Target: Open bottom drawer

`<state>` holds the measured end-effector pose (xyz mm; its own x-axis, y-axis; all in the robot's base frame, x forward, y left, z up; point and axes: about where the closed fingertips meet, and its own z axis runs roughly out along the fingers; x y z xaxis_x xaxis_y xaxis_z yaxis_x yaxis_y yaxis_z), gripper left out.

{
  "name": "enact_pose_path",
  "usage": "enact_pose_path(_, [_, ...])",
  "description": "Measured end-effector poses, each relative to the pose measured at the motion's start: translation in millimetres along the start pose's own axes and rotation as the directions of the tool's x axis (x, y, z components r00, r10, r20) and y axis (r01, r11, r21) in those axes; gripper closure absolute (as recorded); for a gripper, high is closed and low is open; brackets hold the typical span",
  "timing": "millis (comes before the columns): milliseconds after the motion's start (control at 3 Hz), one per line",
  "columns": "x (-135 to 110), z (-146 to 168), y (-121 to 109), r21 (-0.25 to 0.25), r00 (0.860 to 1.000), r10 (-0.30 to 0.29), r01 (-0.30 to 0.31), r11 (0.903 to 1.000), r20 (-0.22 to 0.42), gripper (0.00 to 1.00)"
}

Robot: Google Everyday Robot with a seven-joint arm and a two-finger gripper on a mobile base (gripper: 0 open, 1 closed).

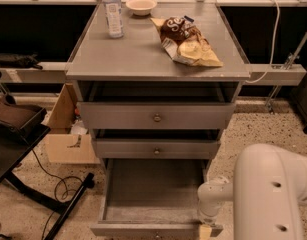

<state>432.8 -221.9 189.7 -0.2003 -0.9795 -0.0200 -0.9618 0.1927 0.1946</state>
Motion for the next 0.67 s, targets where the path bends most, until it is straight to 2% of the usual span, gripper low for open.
enact_pose_path(333, [8.9,-63.0,24.9,0.051,0.998,-0.062,0.062,0.9967,-0.01,0.0])
enact_pose_path(667, [2.1,-122.8,61.3,0.094,0.991,-0.125,0.129,0.9873,-0.047,0.0])
